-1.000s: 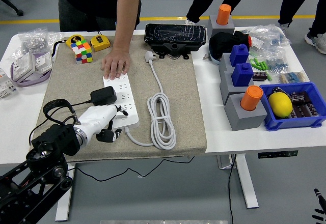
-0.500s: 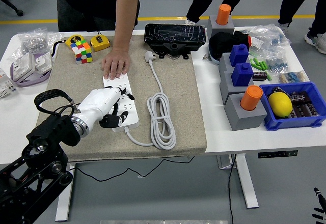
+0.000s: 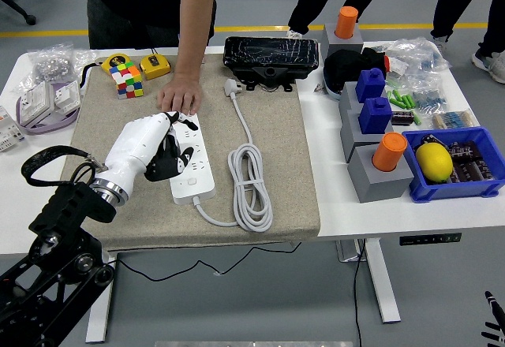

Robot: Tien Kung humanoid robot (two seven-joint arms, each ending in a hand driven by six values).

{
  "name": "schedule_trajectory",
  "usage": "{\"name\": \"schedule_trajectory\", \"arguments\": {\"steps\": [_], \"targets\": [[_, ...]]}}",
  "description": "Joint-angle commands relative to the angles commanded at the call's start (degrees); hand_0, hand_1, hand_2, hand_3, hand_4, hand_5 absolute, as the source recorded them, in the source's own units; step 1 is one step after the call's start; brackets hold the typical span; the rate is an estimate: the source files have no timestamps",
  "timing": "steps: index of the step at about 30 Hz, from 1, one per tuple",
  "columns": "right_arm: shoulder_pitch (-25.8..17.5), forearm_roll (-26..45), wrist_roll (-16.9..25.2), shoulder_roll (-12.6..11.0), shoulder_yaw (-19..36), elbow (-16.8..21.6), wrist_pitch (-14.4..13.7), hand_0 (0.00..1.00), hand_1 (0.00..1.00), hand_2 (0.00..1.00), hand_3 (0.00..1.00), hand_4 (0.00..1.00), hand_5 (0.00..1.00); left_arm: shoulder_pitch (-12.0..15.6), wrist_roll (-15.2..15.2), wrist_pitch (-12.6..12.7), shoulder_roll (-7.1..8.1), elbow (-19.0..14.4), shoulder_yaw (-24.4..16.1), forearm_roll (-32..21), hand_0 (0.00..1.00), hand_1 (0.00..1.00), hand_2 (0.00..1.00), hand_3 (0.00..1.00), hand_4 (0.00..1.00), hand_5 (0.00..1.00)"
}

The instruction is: Pick up the plug,place it near the board,insert it into the board,press the button

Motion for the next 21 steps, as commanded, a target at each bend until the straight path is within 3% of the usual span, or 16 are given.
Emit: {"name": "schedule_trajectory", "arguments": {"steps": [3,6,10,11,16,17,21], "targets": [[-0.22,-0.13,-0.05,0.02,0.14,0.0,-0.02,0.998,0.846,0.751,0.792,0.998,0.998,0.68,-0.45,2.37,-0.25,-0.18,-1.39,0.24,0.565,0.705,0.725,0.725,0.89,0.261],[-0.34,-0.23,-0.08,0.01,0.22,0.0,-0.04,0.998,0.846,0.751,0.792,0.998,0.998,0.88,-0.14,2.76,0.24,-0.3,-1.57,0.24,0.622,0.732,0.733,0.782,0.913,0.296],[-0.41,-0.12,-0.05,-0.01,0.1,0.0,-0.09,0.998,0.846,0.751,0.792,0.998,0.998,1.4,1.16,0.3,1.03,-0.62,-1.57,0.0,0.622,0.732,0.733,0.782,0.913,0.296],[-0.41,-0.11,-0.04,-0.01,0.09,0.0,-0.1,0.998,0.846,0.75,0.792,0.998,0.998,1.56,1.58,-0.53,1.21,-0.65,-1.5,-0.14,0.384,0.51,0.498,0.786,0.921,0.324],[-0.46,-0.11,-0.08,0.0,0.15,0.0,-0.11,0.998,0.846,0.75,0.792,0.998,0.998,2.45,4.34,-6.68,2.21,-0.81,-0.89,0.91,0.384,0.51,0.498,0.786,0.921,0.324],[-0.48,-0.12,-0.08,0.0,0.16,0.0,-0.11,0.998,0.846,0.749,0.791,0.998,0.998,2.7,4.95,-7.98,2.41,-0.9,-0.77,1.49,0.242,0.171,0.25,0.78,0.578,0.059],[-0.46,-0.23,-0.06,0.03,0.24,0.0,-0.09,0.998,0.846,0.749,0.791,0.998,0.998,2.8,5.1,-9.81,2.57,-0.55,-0.42,2.68,0.242,0.171,0.25,0.78,0.578,0.059]]}}
